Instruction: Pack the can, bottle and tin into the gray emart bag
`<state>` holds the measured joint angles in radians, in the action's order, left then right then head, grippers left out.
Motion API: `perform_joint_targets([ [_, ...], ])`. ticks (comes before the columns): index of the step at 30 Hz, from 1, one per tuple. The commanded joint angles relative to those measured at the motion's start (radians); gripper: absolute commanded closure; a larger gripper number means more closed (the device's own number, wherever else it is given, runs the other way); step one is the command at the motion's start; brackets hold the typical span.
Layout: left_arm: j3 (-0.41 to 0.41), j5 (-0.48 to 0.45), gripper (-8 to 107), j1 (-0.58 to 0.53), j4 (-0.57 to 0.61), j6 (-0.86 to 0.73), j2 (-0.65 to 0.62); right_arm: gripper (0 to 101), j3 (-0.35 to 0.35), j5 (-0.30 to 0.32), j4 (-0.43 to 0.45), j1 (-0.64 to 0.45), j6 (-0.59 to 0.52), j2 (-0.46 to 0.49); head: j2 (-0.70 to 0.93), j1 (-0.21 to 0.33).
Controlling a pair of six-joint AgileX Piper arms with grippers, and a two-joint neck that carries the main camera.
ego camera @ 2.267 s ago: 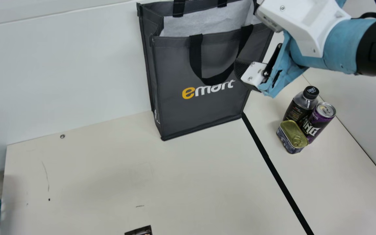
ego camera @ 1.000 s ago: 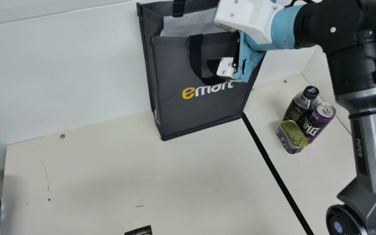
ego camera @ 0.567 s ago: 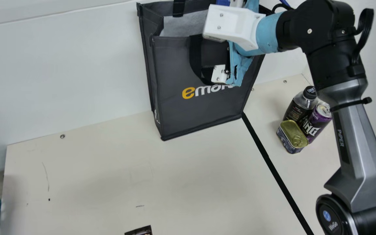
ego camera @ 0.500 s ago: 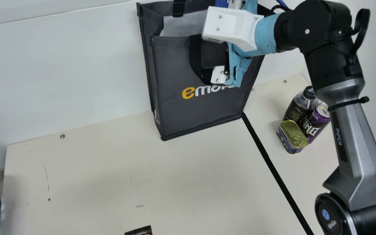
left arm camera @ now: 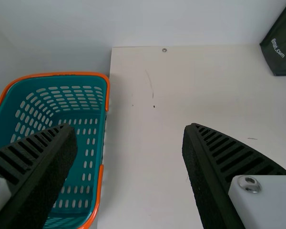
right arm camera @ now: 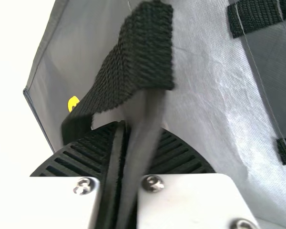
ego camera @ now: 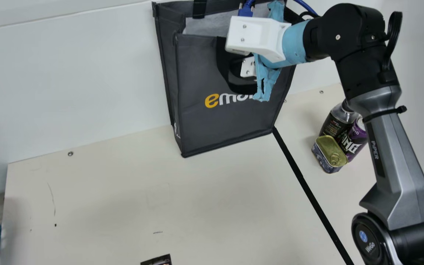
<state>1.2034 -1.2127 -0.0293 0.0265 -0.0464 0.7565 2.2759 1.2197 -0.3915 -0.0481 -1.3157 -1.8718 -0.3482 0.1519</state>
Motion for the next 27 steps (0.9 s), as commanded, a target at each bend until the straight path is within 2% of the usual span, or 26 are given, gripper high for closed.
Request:
perform_joint_targets([
  [1, 0.0, 0.0, 9, 0.0, 0.0, 0.0, 0.0, 101, 0.005, 0.0, -0.001, 0.0, 0.0, 0.002, -0.001, 0.023],
  [15, 0.0, 0.0, 9, 0.0, 0.0, 0.0, 0.0, 101, 0.027, 0.0, 0.029, 0.029, 0.042, 0.041, -0.001, 0.023],
  [27, 0.0, 0.0, 9, 0.0, 0.0, 0.0, 0.0, 101, -0.017, 0.0, 0.08, 0.079, 0.091, 0.13, -0.001, 0.023],
])
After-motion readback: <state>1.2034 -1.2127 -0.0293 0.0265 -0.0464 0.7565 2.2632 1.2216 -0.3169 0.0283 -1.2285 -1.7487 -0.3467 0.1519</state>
